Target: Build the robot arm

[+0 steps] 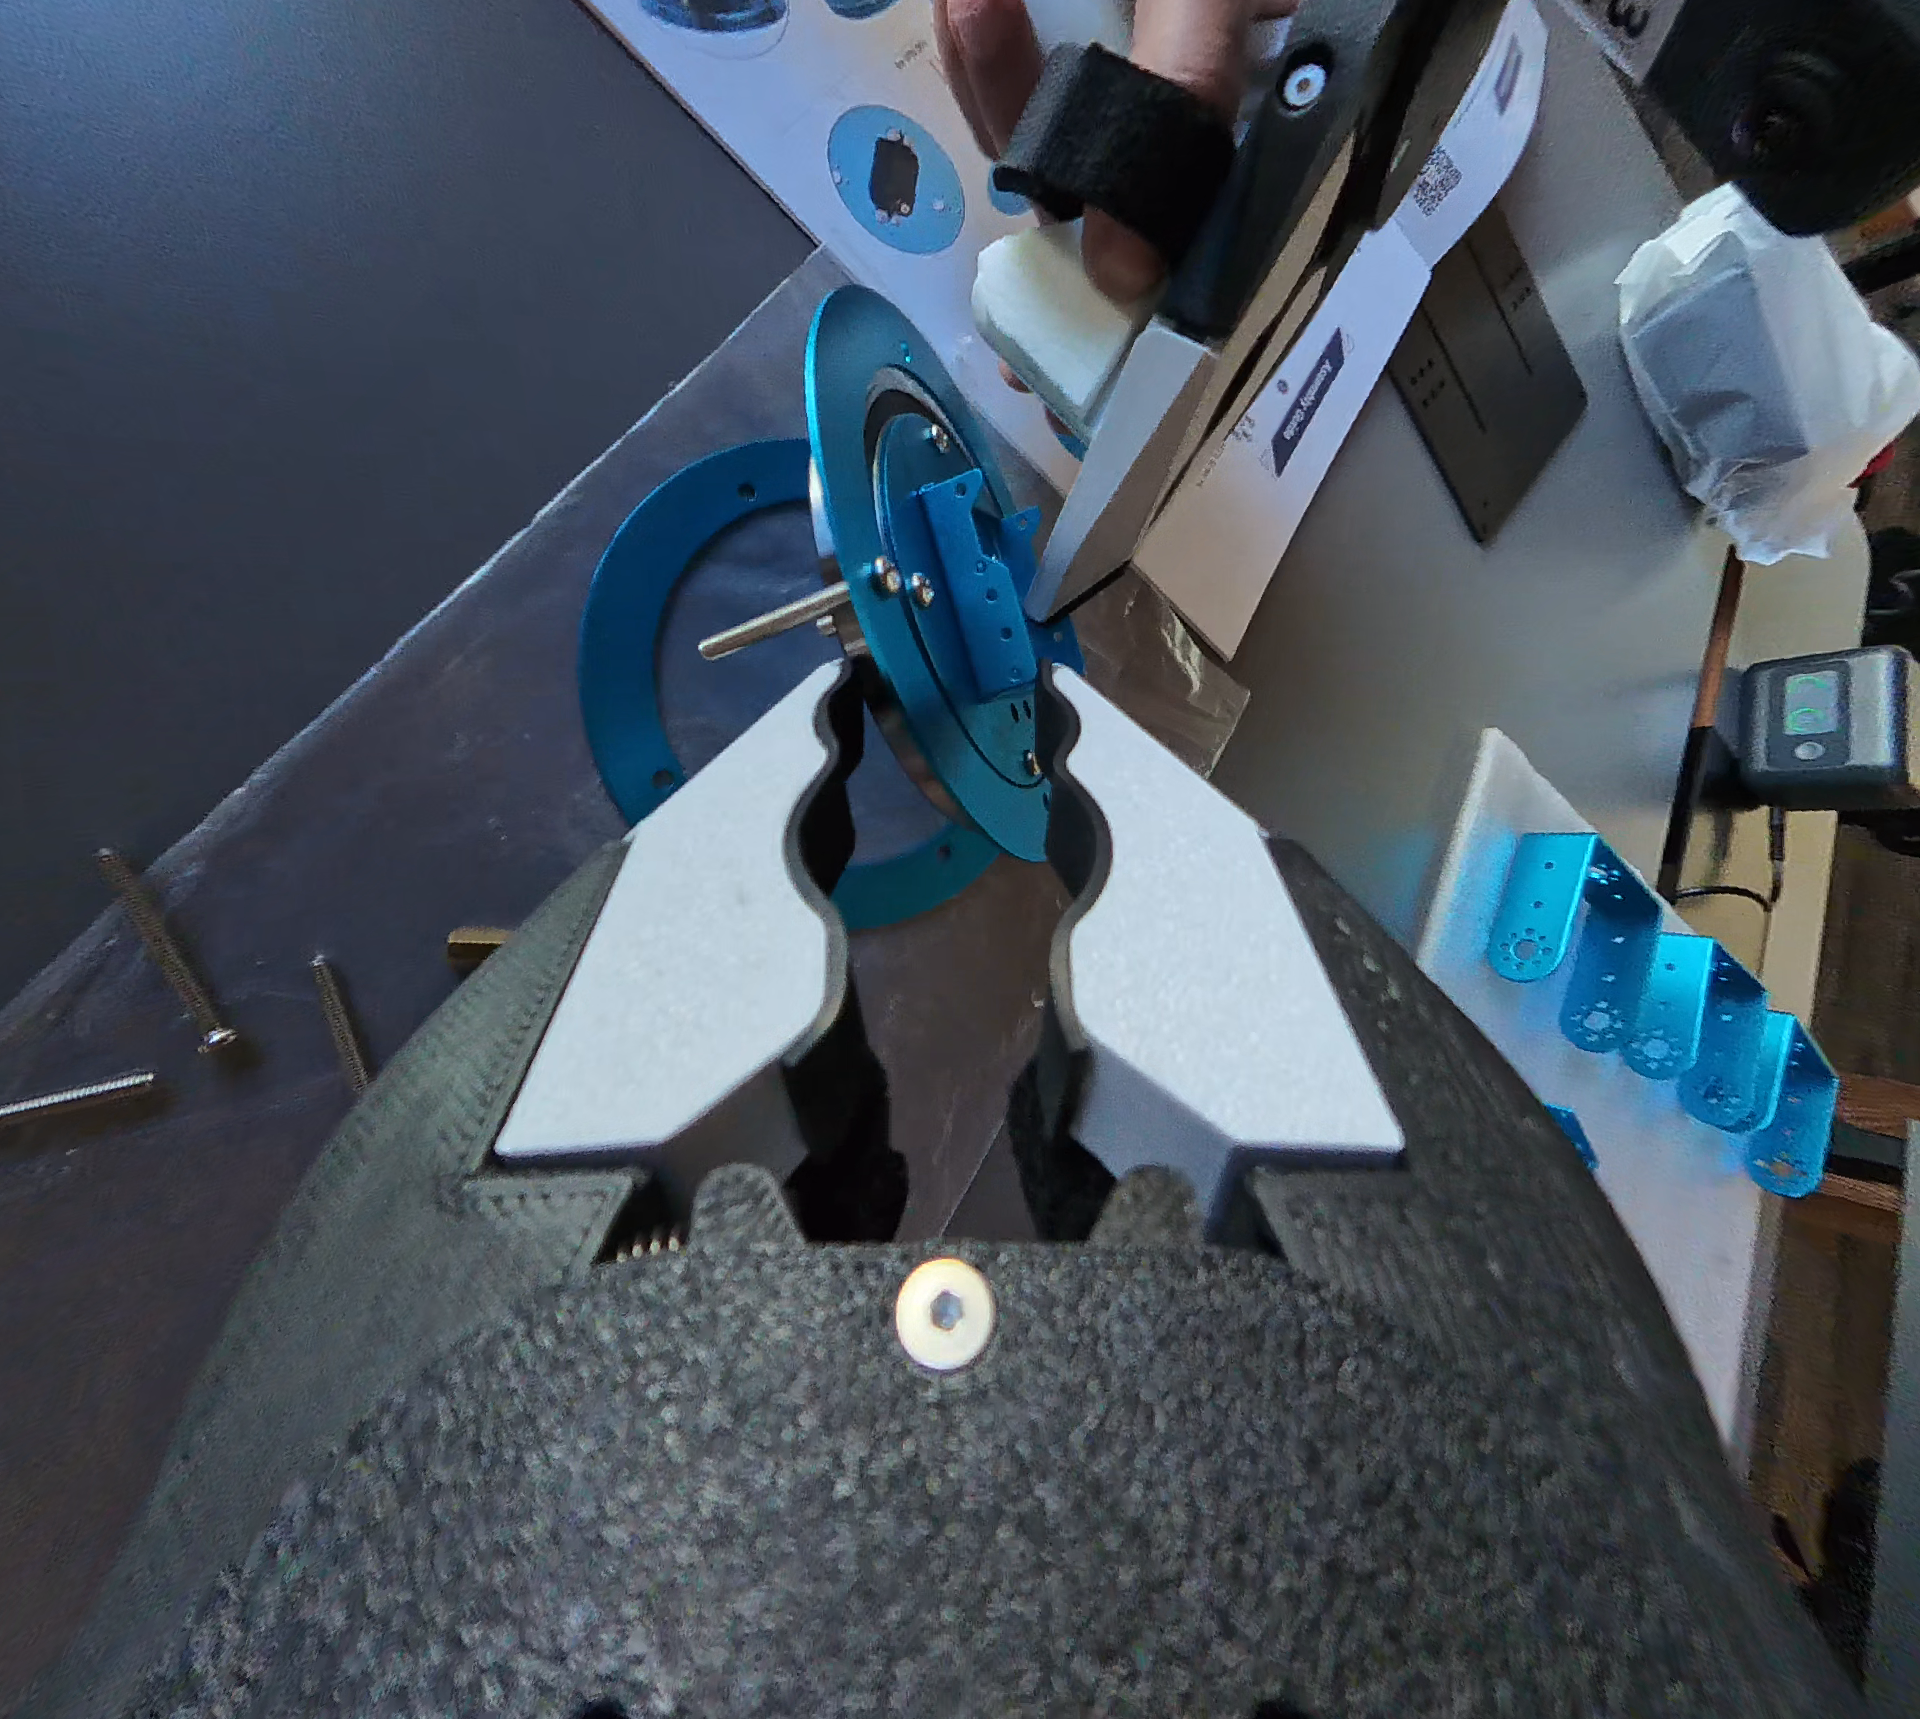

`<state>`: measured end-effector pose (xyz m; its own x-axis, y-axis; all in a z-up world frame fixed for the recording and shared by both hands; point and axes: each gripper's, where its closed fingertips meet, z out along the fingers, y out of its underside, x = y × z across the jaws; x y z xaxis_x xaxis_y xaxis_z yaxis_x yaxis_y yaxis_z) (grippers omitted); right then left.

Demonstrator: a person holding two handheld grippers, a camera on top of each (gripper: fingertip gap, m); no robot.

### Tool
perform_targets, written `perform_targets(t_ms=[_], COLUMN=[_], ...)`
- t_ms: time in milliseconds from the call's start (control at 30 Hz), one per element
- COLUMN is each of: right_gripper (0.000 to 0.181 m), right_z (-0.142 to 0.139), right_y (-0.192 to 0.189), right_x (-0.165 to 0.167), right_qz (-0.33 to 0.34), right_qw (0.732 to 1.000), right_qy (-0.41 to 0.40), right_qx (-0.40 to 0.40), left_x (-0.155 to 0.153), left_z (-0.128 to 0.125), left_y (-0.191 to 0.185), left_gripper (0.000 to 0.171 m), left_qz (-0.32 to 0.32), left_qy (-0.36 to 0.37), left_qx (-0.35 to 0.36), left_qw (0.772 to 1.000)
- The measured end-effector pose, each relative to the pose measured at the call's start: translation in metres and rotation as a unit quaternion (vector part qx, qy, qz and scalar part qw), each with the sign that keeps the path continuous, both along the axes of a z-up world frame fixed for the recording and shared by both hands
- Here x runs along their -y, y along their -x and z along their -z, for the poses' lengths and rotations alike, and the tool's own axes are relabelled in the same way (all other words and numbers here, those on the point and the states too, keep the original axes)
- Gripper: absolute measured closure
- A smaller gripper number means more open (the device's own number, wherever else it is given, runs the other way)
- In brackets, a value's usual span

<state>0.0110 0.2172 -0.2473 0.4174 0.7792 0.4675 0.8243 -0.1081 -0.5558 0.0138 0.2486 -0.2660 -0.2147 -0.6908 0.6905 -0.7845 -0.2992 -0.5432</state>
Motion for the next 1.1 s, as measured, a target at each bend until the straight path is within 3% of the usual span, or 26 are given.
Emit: perform_targets(t_ms=[133, 267, 400, 733, 833, 900, 1000, 1100], right_gripper=[0.150, 0.152, 0.165, 0.167, 0.168, 0.168, 0.168, 0.168], right_z=[-0.004, -0.008, -0.012, -0.012, -0.015, -0.015, -0.016, -0.016], right_y=[0.001, 0.002, 0.001, 0.004, 0.004, 0.004, 0.007, 0.008], right_x=[-0.002, -0.002, -0.001, -0.001, -0.004, -0.005, -0.006, -0.006], right_qz=[-0.003, -0.007, -0.009, -0.029, -0.033, -0.034, -0.044, -0.049], right_qw=[0.999, 0.999, 0.998, 0.996, 0.995, 0.993, 0.991, 0.990], right_qy=[0.008, -0.043, -0.064, 0.069, 0.076, 0.092, 0.103, 0.110], right_qx=[-0.032, -0.022, -0.010, -0.052, -0.057, -0.063, -0.075, -0.076], left_x=[0.001, 0.001, -0.001, 0.000, -0.020, -0.034, -0.016, 0.006], left_z=[-0.001, -0.001, -0.001, -0.002, -0.025, -0.054, -0.101, -0.087], left_y=[0.001, 0.002, 0.000, -0.003, -0.007, -0.001, 0.030, 0.041], left_gripper=[0.171, 0.171, 0.171, 0.171, 0.161, 0.150, 0.140, 0.125], left_qz=[0.003, 0.011, 0.012, 0.012, -0.033, -0.053, -0.013, 0.029], left_qy=[0.011, 0.017, 0.035, 0.019, 0.002, -0.036, -0.131, -0.270], left_qx=[0.006, 0.004, 0.001, 0.034, 0.106, 0.185, 0.359, 0.375], left_qw=[1.000, 1.000, 0.999, 0.999, 0.994, 0.981, 0.924, 0.886])
